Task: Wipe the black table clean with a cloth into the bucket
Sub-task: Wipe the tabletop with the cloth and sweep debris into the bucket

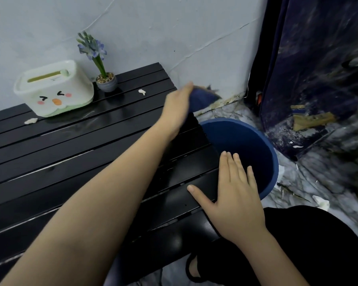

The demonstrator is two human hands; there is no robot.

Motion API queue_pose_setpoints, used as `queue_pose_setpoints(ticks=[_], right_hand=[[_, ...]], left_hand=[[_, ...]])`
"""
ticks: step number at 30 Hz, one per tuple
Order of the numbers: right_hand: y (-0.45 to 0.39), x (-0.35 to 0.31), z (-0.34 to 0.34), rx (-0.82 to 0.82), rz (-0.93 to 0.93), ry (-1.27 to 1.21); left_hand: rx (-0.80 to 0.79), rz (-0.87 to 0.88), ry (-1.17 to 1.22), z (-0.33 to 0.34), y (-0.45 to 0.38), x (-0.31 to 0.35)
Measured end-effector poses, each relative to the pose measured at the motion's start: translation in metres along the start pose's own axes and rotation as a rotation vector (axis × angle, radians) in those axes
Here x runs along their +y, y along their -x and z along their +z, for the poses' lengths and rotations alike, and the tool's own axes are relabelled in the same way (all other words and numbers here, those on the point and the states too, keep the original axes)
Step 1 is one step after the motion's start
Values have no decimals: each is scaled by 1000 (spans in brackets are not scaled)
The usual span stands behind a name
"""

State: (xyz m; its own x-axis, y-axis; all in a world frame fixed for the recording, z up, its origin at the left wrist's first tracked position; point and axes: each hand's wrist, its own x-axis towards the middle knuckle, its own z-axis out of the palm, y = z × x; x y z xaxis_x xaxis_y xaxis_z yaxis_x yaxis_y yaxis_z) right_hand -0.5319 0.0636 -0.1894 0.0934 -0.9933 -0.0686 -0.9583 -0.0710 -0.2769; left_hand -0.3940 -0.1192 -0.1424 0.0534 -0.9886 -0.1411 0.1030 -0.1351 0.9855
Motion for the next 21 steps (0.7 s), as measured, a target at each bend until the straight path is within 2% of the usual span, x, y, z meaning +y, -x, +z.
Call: queue_pose_setpoints(ticks=[3,5,7,9,10,12,13,15,16,18,21], right_hand=[[1,1,-3,-13,-8,6],[1,3,-6,-28,-23,1],[3,6,-11,-62,-33,-20],[9,10,-14,-92,-35,-30],[12,11,-16,-100,-35,-23],[19,13,-18,-122,-38,-8],[21,13,-19,-130,-39,-9],[24,12,-19,-123,-44,-15],[24,11,-19,-113,-48,-14],[26,9,-17,-85,-61,1],[28,6,-14,-48,-83,27]], left_hand=[[77,-40,303,-50,23,21],[185,18,375,-94,43,36],[352,68,299,-140,69,50],[506,99,-4,-182,114,52],[524,129,-202,-201,138,48],[299,168,-459,-233,185,28],[166,93,-518,-243,206,16],[31,-124,-740,-258,230,-2],[4,-140,-910,-260,238,-10],[55,7,-1090,-257,256,-30],[47,43,-1490,-240,263,-51]])
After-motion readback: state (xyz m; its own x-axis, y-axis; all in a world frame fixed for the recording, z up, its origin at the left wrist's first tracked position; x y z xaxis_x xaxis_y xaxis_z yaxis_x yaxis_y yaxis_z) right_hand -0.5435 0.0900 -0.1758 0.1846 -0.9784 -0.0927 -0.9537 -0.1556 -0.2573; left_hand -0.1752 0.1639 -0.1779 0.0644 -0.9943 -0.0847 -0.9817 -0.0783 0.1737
